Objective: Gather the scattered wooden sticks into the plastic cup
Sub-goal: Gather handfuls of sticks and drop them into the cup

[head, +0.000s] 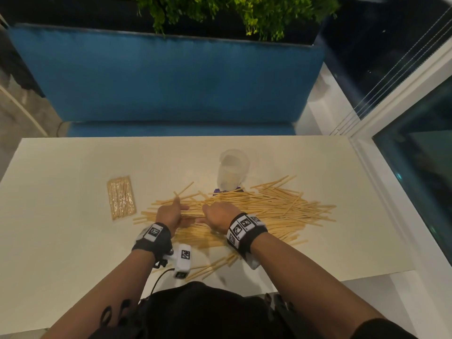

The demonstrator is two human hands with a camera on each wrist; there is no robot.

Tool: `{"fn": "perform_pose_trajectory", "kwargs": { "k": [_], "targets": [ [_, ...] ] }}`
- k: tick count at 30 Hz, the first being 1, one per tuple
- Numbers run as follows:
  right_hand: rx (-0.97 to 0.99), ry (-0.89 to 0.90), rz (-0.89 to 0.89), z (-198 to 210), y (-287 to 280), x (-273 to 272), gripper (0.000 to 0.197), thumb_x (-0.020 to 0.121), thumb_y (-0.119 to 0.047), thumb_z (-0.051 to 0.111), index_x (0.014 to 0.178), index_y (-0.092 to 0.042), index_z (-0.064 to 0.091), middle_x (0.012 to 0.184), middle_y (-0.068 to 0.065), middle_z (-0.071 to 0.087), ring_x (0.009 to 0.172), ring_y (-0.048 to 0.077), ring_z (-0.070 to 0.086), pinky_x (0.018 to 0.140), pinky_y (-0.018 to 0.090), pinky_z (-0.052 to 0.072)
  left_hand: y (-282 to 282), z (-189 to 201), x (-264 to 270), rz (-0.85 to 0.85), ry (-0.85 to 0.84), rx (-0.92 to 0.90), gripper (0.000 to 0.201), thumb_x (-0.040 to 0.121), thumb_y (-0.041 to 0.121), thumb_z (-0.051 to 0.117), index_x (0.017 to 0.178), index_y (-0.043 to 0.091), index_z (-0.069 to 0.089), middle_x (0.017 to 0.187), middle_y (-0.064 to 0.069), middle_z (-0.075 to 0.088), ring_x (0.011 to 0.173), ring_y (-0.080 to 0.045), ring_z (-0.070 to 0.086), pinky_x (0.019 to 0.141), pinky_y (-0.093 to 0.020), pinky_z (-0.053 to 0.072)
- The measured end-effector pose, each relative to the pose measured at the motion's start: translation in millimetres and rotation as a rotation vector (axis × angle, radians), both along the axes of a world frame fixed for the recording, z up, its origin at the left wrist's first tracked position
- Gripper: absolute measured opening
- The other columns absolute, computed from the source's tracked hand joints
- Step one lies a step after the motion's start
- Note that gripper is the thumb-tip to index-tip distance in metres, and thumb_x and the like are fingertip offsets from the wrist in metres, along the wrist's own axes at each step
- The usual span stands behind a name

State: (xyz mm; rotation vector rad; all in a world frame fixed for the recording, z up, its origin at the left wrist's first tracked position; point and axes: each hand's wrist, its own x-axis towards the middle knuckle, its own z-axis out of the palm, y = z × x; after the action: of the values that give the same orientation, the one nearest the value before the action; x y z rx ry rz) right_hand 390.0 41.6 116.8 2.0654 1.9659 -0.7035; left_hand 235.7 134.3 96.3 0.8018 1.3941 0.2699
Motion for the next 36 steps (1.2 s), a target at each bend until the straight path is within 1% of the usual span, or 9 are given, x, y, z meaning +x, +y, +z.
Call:
{"fn": "perform_pose_trajectory", "kwargs": {
  "k": [3, 7, 10, 12, 15, 22, 27, 32, 36],
  "targets": [
    [-0.010, -0.043, -0.011, 6, 4, -5, 0.054, 0.105, -0.055, 0.040, 0.115, -0.006, 0.061, 0.102, 0.013, 0.067, 0.090, 0.031, 0.063, 0.073, 0.040, 0.048, -1, -23, 3, -0.075, 0.216, 0.131, 0.047, 0.092, 0.052, 0.048, 0.078, 0.017, 0.075, 0.084, -0.016, 0.078, 0.078, -0.037, 0.076, 0.085, -0.048, 0.061],
    [-0.061, -0.158, -0.025, 16, 8, -3, 0.034, 0.104, -0.041, 0.052, 0.092, -0.011, 0.061, 0.101, 0.010, 0.069, 0.081, 0.028, 0.061, 0.074, 0.039, 0.056, -30, 25, 19, -0.139, 0.208, 0.175, 0.043, 0.108, 0.032, 0.043, 0.086, 0.013, 0.075, 0.069, -0.015, 0.075, 0.055, -0.027, 0.071, 0.050, -0.027, 0.057],
    [-0.040, -0.202, -0.041, 22, 9, 0, 0.018, 0.101, -0.025, 0.053, 0.093, -0.012, 0.061, 0.100, 0.010, 0.070, 0.082, 0.029, 0.063, 0.066, 0.037, 0.049, -32, 20, 20, -0.186, 0.168, 0.169, 0.045, 0.108, 0.034, 0.041, 0.088, 0.015, 0.076, 0.076, -0.013, 0.077, 0.072, -0.034, 0.075, 0.073, -0.040, 0.063],
    [-0.039, -0.198, -0.056, 25, 9, 0, 0.015, 0.100, -0.021, 0.053, 0.093, -0.011, 0.063, 0.098, 0.011, 0.070, 0.084, 0.030, 0.065, 0.068, 0.037, 0.051, -23, 9, 16, -0.178, 0.195, 0.134, 0.048, 0.107, 0.037, 0.038, 0.086, 0.019, 0.078, 0.100, -0.011, 0.077, 0.096, -0.037, 0.072, 0.095, -0.050, 0.057],
    [-0.033, -0.162, -0.079, 24, 9, -3, 0.015, 0.099, -0.019, 0.051, 0.088, -0.012, 0.059, 0.099, 0.012, 0.070, 0.087, 0.030, 0.067, 0.077, 0.041, 0.057, -9, 2, 8, -0.103, 0.240, 0.120, 0.050, 0.105, 0.037, 0.034, 0.076, 0.027, 0.073, 0.126, -0.015, 0.068, 0.111, -0.039, 0.064, 0.105, -0.051, 0.049],
    [-0.039, -0.132, -0.011, 22, 13, -14, 0.021, 0.100, -0.024, 0.055, 0.103, -0.008, 0.069, 0.104, 0.013, 0.070, 0.094, 0.032, 0.068, 0.074, 0.038, 0.051, -21, 25, 14, 0.008, -0.067, -0.082, 0.044, 0.112, 0.026, 0.033, 0.094, 0.000, 0.063, 0.114, -0.018, 0.071, 0.097, -0.041, 0.066, 0.096, -0.051, 0.056],
    [-0.050, 0.010, -0.060, 26, 12, -23, 0.033, 0.095, -0.016, 0.060, 0.127, -0.019, 0.066, 0.098, 0.011, 0.069, 0.090, 0.030, 0.068, 0.080, 0.042, 0.059, -24, 27, 18, -0.014, -0.110, -0.087, 0.036, 0.111, 0.022, 0.035, 0.112, -0.003, 0.061, 0.115, -0.010, 0.073, 0.092, -0.037, 0.067, 0.065, -0.036, 0.054],
    [-0.057, -0.023, -0.038, 22, 13, -24, 0.028, 0.100, -0.022, 0.060, 0.127, -0.019, 0.065, 0.095, 0.008, 0.066, 0.093, 0.029, 0.069, 0.075, 0.041, 0.057, -24, 25, 16, -0.010, -0.145, -0.107, 0.039, 0.111, 0.023, 0.034, 0.103, -0.003, 0.061, 0.109, -0.017, 0.071, 0.091, -0.038, 0.067, 0.078, -0.046, 0.058],
    [-0.009, 0.042, -0.069, 23, 14, -31, 0.045, 0.097, -0.012, 0.057, 0.140, -0.025, 0.057, 0.104, 0.012, 0.069, 0.096, 0.031, 0.069, 0.080, 0.044, 0.059, -30, 30, 26, 0.027, -0.168, -0.125, 0.039, 0.110, 0.028, 0.040, 0.124, -0.005, 0.055, 0.113, -0.020, 0.065, 0.085, -0.028, 0.064, 0.060, -0.036, 0.052]
  ]
}}
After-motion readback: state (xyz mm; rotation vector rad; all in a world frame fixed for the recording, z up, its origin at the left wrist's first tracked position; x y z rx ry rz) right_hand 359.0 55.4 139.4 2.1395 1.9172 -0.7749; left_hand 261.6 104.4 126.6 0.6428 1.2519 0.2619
